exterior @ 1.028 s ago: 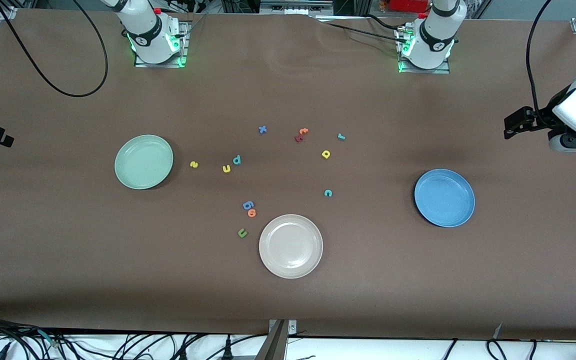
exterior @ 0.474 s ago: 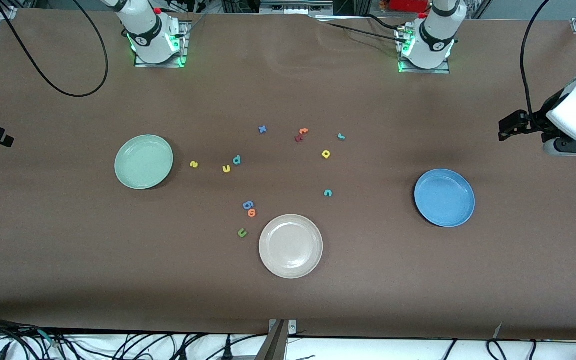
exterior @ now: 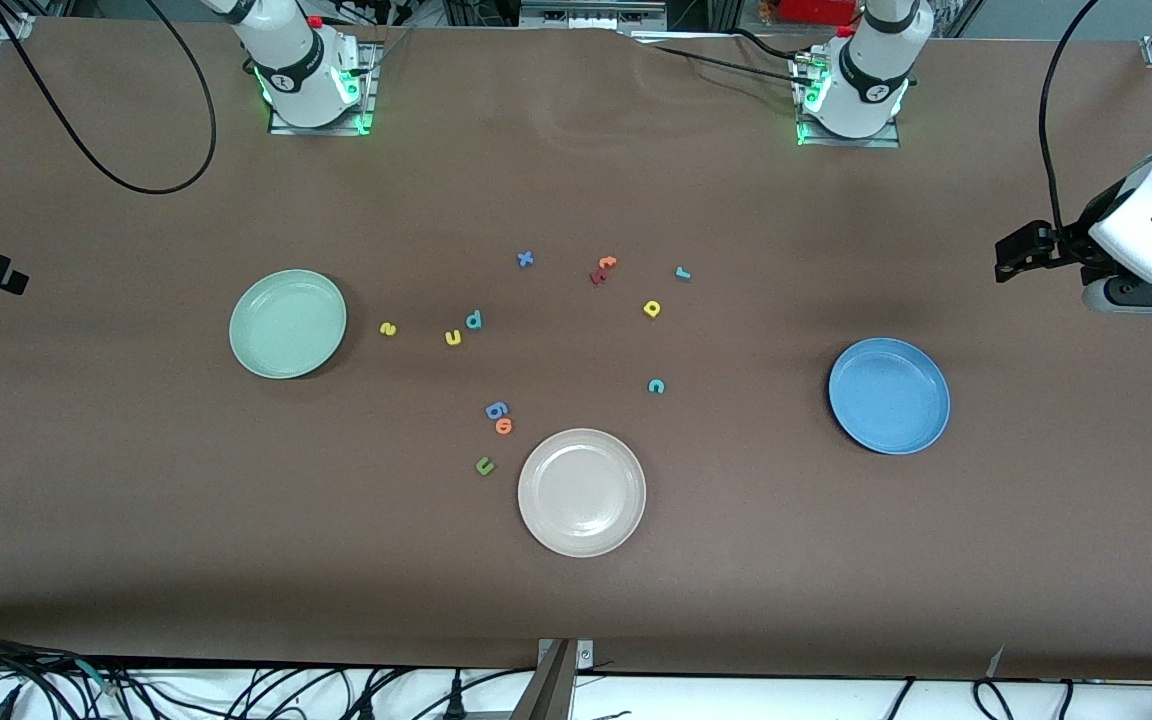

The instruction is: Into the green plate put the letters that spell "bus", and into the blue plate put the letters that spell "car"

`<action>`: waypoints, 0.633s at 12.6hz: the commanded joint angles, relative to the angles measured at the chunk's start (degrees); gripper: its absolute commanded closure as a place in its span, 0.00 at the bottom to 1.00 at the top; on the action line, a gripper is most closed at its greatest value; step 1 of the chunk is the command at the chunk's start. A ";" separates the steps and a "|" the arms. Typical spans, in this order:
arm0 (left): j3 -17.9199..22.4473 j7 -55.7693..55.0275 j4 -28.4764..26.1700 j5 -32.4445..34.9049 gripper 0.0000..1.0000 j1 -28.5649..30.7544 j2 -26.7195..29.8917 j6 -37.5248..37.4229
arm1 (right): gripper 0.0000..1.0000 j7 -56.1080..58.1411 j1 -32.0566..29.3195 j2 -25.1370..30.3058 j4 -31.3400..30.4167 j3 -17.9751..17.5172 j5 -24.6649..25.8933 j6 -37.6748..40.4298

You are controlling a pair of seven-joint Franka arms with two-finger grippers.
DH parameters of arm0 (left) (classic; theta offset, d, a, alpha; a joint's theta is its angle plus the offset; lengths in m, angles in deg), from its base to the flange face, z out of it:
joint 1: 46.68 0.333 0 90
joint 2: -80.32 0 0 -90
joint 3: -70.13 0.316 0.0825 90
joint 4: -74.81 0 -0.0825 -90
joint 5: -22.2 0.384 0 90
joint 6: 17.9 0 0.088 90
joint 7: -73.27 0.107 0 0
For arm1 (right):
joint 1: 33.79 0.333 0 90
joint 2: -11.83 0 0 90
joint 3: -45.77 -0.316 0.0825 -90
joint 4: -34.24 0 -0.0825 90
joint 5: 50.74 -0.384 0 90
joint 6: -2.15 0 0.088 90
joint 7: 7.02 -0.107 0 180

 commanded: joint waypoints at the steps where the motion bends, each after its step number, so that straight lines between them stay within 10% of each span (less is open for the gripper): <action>1: 0.05 0.11 0.36 -0.81 0.00 0.17 -0.10 -0.68 | 0.00 -0.40 0.23 0.56 -0.72 0.00 0.08 -0.27; 8: 0.05 0.11 0.28 -0.81 0.00 0.61 -0.36 -0.68 | 0.00 -0.40 0.23 0.56 -0.72 0.00 0.08 -0.27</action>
